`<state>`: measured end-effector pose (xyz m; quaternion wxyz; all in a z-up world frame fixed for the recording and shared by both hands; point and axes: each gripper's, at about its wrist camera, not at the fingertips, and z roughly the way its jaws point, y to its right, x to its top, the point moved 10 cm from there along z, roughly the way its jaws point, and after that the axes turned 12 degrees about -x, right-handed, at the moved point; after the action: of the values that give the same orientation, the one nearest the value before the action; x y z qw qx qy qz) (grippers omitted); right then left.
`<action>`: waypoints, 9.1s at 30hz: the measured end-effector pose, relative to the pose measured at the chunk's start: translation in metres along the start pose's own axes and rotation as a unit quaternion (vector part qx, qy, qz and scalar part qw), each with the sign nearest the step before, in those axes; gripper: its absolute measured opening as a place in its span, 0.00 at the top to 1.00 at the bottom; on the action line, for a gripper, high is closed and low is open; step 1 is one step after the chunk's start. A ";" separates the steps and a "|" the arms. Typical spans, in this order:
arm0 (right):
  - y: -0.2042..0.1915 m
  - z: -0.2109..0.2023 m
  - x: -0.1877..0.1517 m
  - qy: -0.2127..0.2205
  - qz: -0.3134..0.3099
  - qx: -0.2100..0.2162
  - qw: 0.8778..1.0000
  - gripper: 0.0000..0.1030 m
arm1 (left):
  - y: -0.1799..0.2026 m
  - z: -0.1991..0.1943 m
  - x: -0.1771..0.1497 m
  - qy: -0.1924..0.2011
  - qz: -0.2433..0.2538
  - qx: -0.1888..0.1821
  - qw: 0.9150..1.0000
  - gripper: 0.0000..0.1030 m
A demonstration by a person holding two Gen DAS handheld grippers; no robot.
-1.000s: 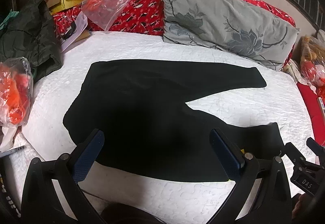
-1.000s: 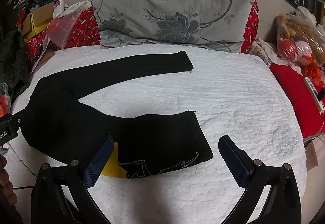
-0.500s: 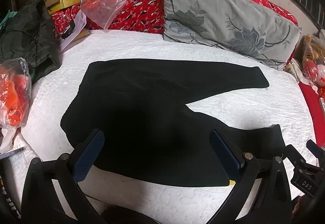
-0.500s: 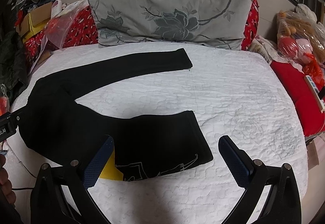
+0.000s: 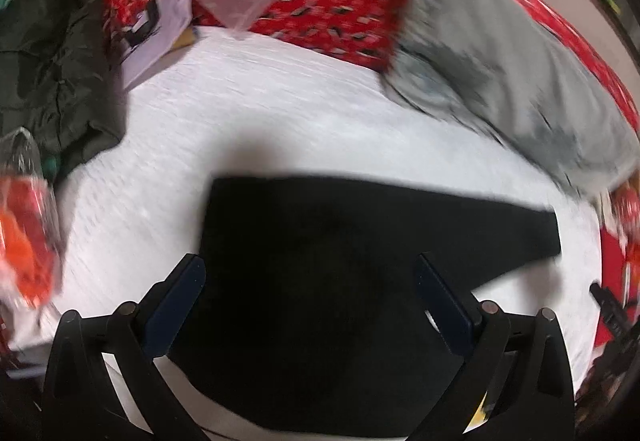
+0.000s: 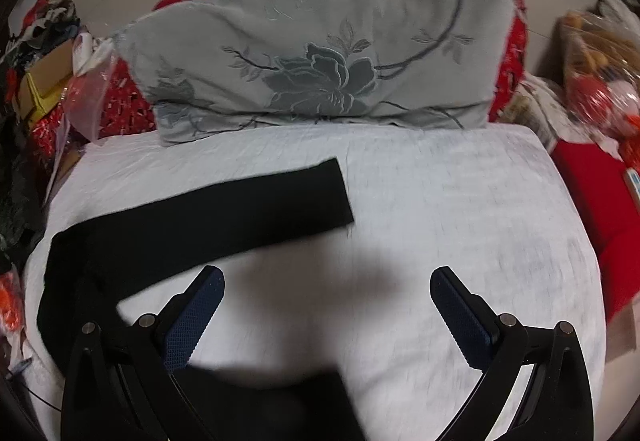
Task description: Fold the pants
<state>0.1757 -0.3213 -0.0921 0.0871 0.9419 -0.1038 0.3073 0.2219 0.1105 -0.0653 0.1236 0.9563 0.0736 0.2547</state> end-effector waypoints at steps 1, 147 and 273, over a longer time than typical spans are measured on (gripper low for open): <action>-0.001 0.010 0.007 -0.008 -0.002 0.004 1.000 0.00 | -0.015 0.003 0.013 -0.003 -0.013 0.007 1.000 0.00; 0.087 -0.081 -0.164 -0.034 0.044 0.105 0.993 0.65 | -0.085 -0.028 -0.159 -0.053 -0.187 -0.186 0.963 0.67; 0.064 -0.030 -0.149 -0.129 0.240 0.201 0.941 0.74 | -0.111 0.002 -0.094 -0.064 -0.196 -0.166 0.964 0.93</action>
<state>0.0254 -0.3551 -0.1510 -0.1945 0.9186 -0.2726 0.2097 0.1337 0.1973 -0.1411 0.3323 0.9037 0.2083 0.1720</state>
